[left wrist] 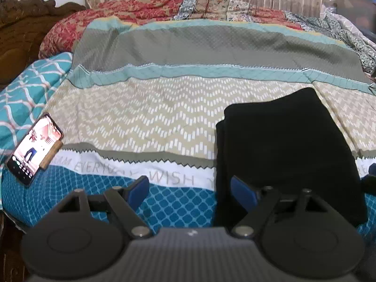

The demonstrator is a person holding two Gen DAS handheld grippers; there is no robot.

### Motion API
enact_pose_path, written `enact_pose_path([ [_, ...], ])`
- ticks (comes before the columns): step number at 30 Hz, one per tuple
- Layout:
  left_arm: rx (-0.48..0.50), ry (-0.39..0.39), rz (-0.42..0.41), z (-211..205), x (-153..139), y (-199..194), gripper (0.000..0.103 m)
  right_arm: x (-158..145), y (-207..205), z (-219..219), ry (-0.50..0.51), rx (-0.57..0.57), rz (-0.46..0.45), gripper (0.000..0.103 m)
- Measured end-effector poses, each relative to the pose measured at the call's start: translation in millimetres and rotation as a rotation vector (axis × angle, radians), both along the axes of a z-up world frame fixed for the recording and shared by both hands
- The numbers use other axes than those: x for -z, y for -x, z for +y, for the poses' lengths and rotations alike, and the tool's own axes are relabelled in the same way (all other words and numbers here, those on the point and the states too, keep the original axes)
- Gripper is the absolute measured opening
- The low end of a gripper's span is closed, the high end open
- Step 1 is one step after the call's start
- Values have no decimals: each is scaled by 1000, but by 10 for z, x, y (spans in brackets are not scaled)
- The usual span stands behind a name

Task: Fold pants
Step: 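Release the folded pants from both grippers and withdraw them, then grasp the folded black pants from opposite sides with both grippers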

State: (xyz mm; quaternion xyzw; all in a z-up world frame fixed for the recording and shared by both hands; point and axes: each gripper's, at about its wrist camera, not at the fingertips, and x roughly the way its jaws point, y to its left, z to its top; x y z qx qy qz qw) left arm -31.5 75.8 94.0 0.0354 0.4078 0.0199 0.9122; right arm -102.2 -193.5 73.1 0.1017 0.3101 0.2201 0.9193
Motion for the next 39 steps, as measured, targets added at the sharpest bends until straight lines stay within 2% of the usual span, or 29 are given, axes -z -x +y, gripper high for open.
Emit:
enact_pose_path([
  [3,-5,64,23,99,43,-24,86,8,-11,12,-10,18,8,63],
  [7,11,138,27,191,53,-40,99,59,-35,-6,-35,42,50,63],
  [12,48,202,43,177,71,-54,100,104,-48,-45,-60,56,87,70],
  [14,69,240,51,164,74,-68,103,120,-60,-72,-67,58,98,72],
  [18,157,331,93,109,118,-182,103,148,-70,-119,-83,86,121,78],
  [23,144,321,138,68,289,-311,103,205,-103,-243,-120,144,161,86],
  [26,140,343,166,109,390,-315,103,326,-151,-315,-163,155,246,87],
  [28,141,366,190,145,465,-325,103,482,-219,-357,-199,170,350,89],
  [29,138,387,202,168,500,-328,103,549,-231,-403,-236,178,374,90],
  [33,112,469,225,287,593,-348,103,590,-179,-516,-346,210,385,93],
  [39,111,458,207,260,629,-307,103,603,-95,-588,-414,207,376,99],
])
